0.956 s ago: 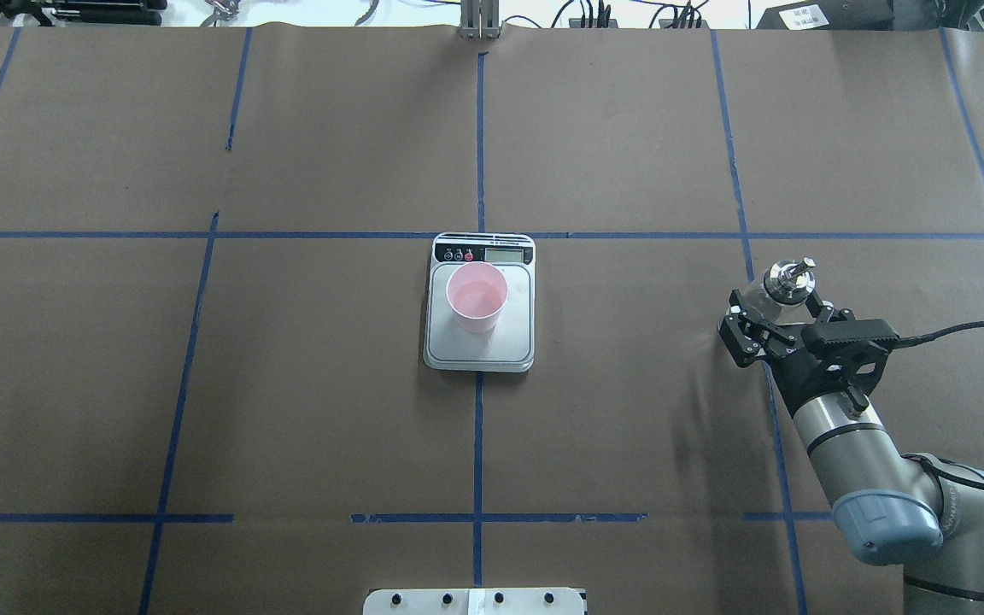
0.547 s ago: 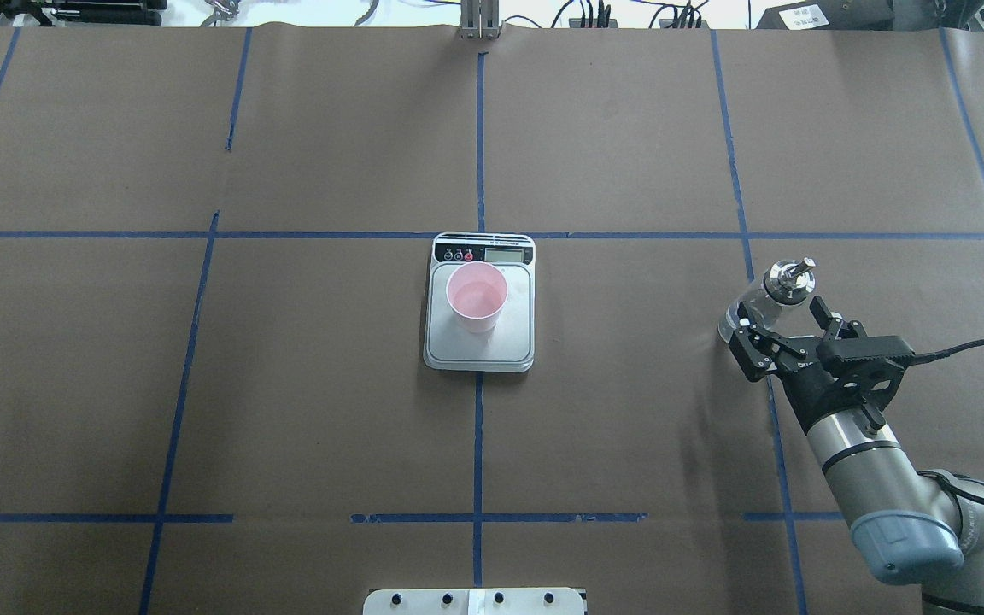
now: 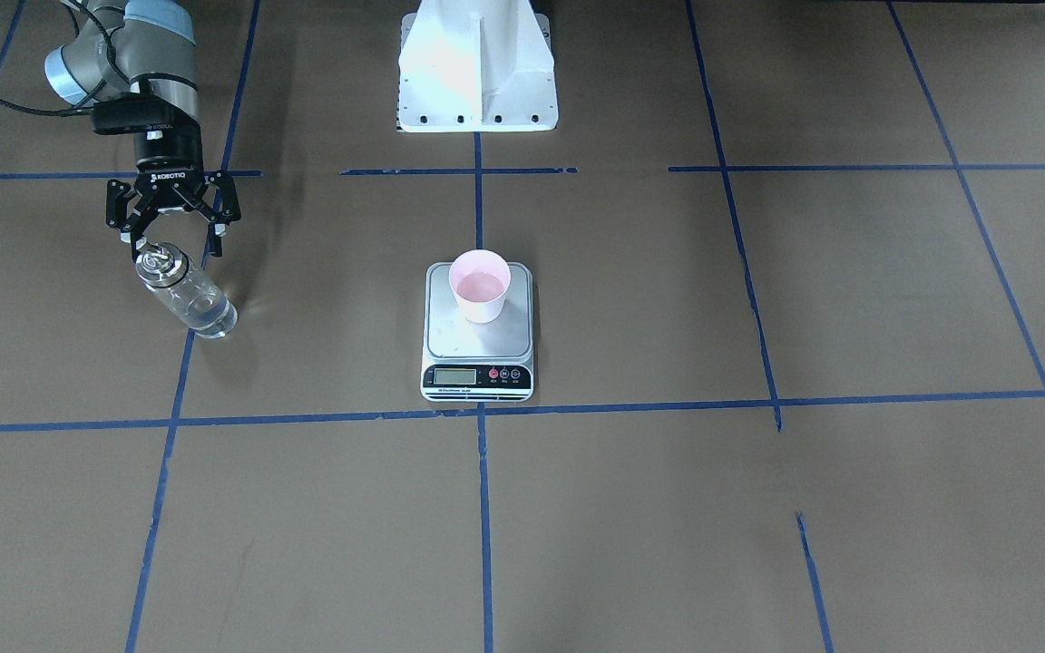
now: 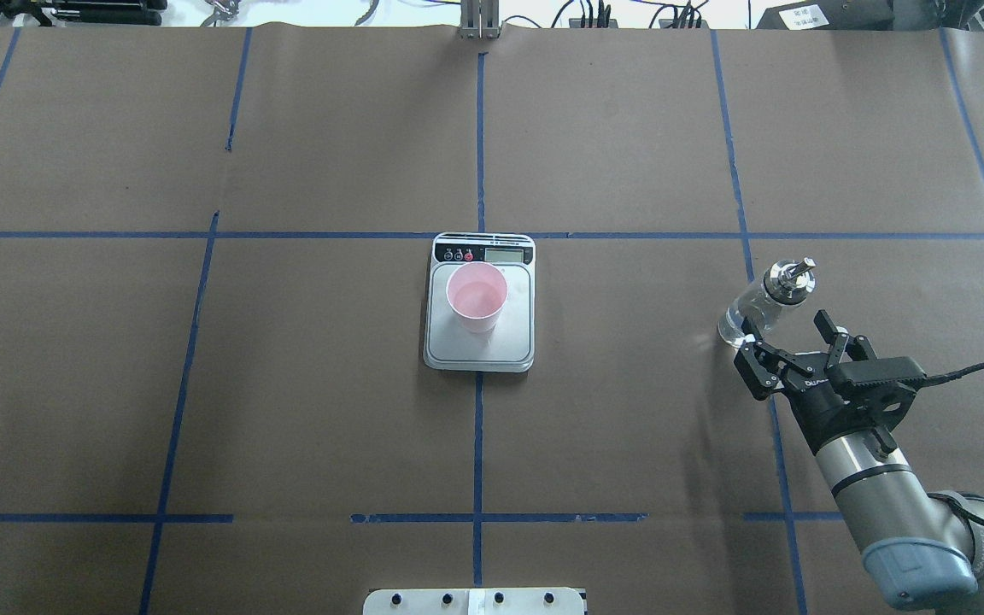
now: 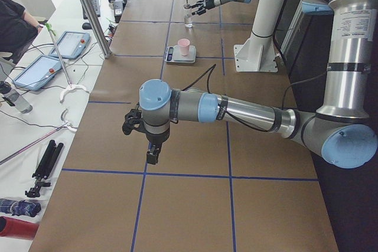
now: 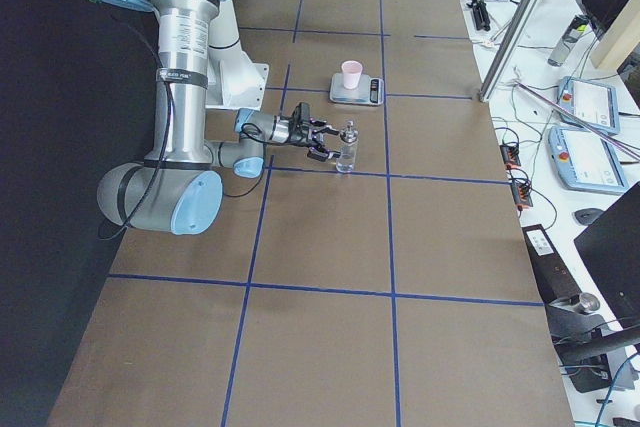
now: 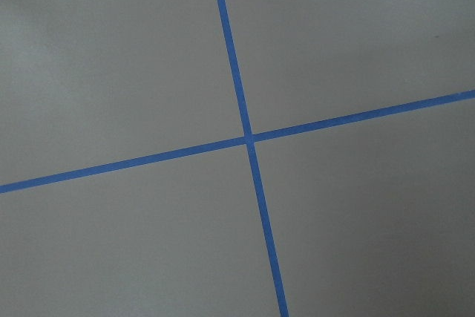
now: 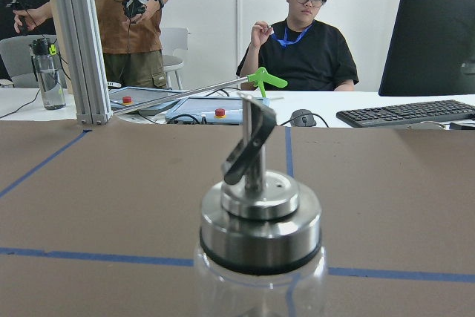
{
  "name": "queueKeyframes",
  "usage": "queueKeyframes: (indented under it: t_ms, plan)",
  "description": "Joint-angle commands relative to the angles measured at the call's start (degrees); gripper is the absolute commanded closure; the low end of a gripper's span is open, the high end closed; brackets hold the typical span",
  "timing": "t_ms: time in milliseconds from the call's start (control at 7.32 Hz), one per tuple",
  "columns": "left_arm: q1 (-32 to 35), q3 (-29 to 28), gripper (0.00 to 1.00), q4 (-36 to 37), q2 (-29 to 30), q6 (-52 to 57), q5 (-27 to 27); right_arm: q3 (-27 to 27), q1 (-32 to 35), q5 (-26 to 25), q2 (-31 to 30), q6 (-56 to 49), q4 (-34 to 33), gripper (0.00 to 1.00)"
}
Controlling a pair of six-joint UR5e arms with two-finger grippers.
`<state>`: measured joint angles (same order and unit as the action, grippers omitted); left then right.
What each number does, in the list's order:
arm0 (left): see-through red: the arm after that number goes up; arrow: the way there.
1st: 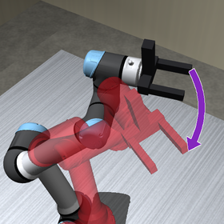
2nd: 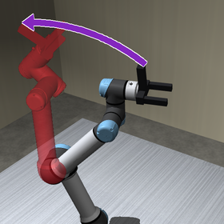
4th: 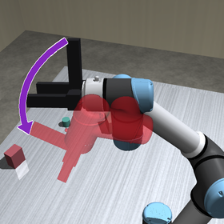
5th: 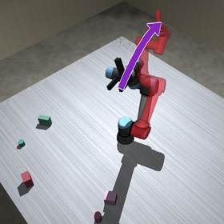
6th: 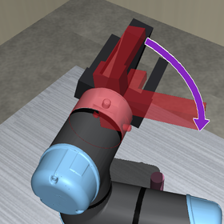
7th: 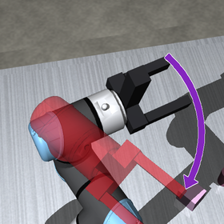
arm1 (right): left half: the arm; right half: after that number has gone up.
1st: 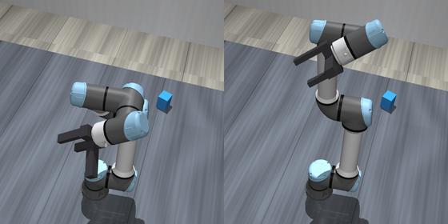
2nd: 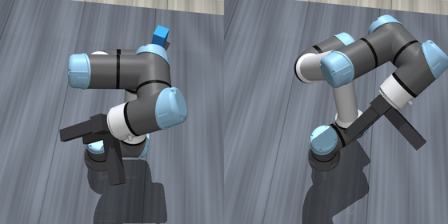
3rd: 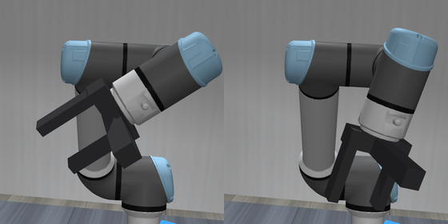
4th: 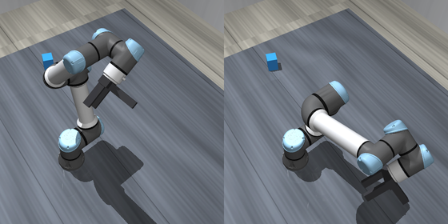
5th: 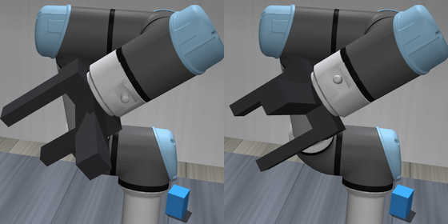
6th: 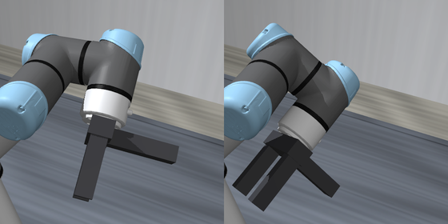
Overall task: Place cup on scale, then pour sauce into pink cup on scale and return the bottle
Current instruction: 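Open the right gripper to release the bottle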
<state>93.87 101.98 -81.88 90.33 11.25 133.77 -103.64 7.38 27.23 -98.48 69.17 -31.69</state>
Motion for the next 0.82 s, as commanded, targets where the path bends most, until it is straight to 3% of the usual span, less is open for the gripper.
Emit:
queueKeyframes:
  t_ms: [0,410,683]
  plan:
    - [0.0,0.1,0.00,-0.1,-0.3,0.0,0.0,-0.9,-1.5,-1.2,-2.2,0.0,0.2,0.00]
    - [0.1,0.1,0.00,-0.1,-0.3,0.0,-0.1,-0.5,-3.9,-2.3,-10.7,0.0,10.5,0.00]
    - [0.1,1.2,0.00,0.0,-1.0,0.0,0.0,-0.3,-4.0,-2.1,-11.6,0.0,10.8,0.00]
